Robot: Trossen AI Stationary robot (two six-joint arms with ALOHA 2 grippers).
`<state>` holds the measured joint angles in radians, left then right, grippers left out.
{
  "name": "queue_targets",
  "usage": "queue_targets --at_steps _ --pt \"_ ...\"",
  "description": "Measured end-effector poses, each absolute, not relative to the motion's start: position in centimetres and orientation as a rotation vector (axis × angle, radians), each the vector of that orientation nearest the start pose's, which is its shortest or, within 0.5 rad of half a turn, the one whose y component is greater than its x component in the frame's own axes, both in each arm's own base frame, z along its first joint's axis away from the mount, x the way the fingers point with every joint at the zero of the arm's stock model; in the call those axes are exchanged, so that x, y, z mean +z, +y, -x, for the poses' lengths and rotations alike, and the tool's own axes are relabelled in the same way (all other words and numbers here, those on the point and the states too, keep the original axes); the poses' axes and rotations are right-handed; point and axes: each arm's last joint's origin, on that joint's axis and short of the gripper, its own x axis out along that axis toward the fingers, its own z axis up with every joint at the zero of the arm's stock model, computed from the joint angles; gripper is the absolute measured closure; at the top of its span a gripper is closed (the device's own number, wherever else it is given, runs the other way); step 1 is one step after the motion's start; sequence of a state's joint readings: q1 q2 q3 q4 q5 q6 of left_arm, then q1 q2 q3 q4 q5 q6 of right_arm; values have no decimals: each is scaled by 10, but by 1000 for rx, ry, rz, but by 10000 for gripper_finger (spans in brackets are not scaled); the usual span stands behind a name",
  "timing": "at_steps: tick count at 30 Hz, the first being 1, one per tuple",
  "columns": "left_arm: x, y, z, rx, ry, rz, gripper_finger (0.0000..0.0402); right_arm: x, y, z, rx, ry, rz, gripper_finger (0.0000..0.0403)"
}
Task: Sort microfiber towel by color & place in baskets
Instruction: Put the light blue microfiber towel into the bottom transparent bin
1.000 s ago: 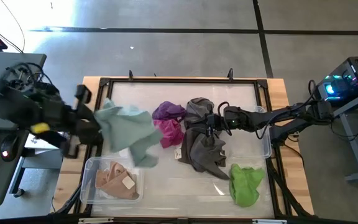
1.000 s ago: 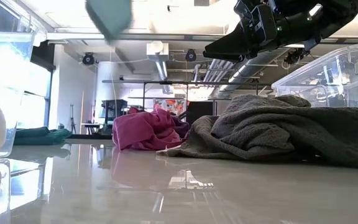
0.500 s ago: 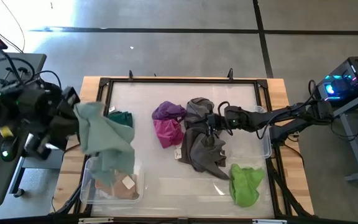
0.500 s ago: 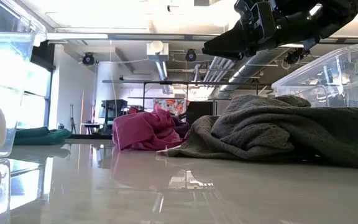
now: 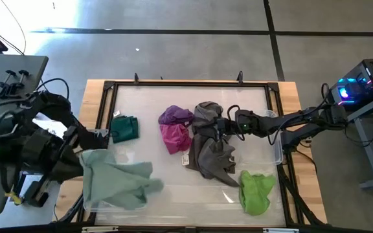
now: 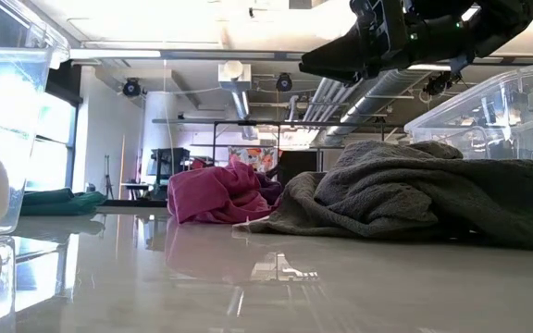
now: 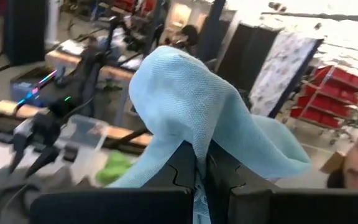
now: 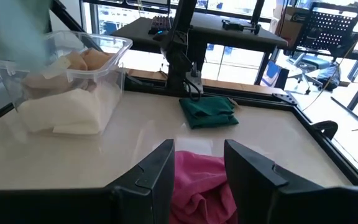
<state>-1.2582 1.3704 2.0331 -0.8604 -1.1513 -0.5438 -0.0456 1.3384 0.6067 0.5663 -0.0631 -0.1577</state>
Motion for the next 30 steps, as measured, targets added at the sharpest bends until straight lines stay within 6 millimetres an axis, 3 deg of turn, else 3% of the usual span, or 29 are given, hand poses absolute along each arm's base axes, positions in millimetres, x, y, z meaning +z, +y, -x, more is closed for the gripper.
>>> queue_targets --at_steps 9,15,21,30 --pt "520 -160 -80 14 218 383 398 225 -11 -277 31 164 148 268" --pt "497 -147 -76 37 459 438 398 225 -11 -277 30 164 148 268" --pt "479 -156 -82 20 634 483 399 225 -11 -277 31 164 148 268" --pt "461 -168 -77 91 1002 851 399 225 -11 -277 30 163 148 268"
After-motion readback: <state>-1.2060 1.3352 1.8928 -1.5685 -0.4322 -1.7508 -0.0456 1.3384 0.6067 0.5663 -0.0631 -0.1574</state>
